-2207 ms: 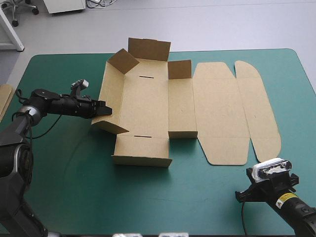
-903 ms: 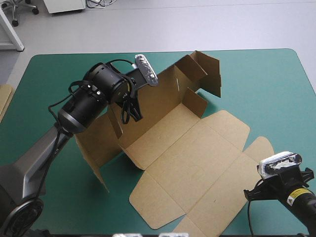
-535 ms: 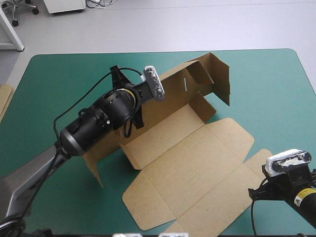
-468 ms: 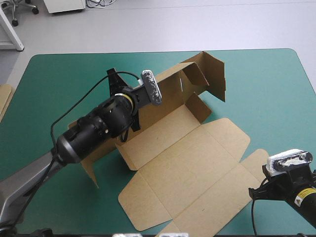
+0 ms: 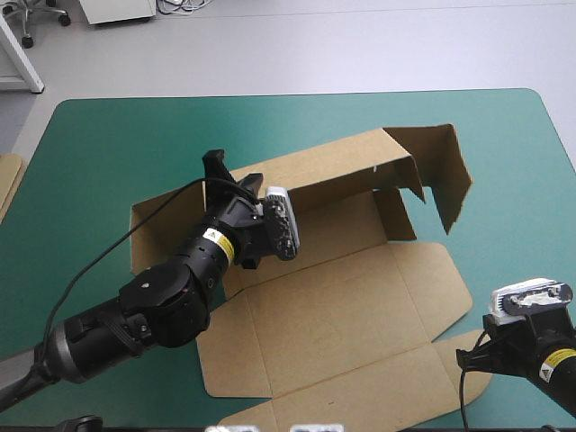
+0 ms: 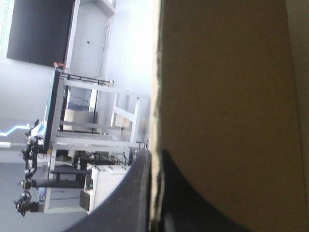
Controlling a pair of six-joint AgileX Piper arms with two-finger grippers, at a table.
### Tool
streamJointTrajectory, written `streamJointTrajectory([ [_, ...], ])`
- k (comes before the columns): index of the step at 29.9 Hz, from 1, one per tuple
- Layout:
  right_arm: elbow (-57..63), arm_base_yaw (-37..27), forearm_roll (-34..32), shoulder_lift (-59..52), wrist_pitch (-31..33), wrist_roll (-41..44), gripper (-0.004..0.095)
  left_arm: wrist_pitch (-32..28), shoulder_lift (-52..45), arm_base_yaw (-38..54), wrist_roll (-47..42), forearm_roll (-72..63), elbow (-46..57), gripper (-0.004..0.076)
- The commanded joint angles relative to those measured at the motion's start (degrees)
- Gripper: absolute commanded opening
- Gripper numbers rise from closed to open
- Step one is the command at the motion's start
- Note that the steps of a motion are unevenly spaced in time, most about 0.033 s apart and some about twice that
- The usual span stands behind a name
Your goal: Fold the box
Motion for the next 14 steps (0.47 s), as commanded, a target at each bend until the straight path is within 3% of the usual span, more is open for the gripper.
streamJointTrajectory([
  [1, -3.11, -0.19, -0.56, 0.22, -1.21, 0.39, 0.0000, -4.84, 0.32, -0.51, -3.99, 9.52, 0.46, -0.0010],
  [6, -4.54, -0.19, -0.69, -1.12, 0.69, 2.35, 0.0000, -4.24, 3.22, -0.61, -12.04, 18.89, 2.02, -0.0010],
  [9, -5.41, -0.19, -0.69, -1.27, 3.34, 2.34, 0.0000, -3.14, 4.13, -0.61, -22.24, 27.87, 4.83, -0.0010],
  [14, -6.25, -0.19, -0.69, -1.17, 4.18, 3.57, 0.0000, 5.25, 7.34, -2.34, -27.80, 32.28, 7.72, -0.0010],
])
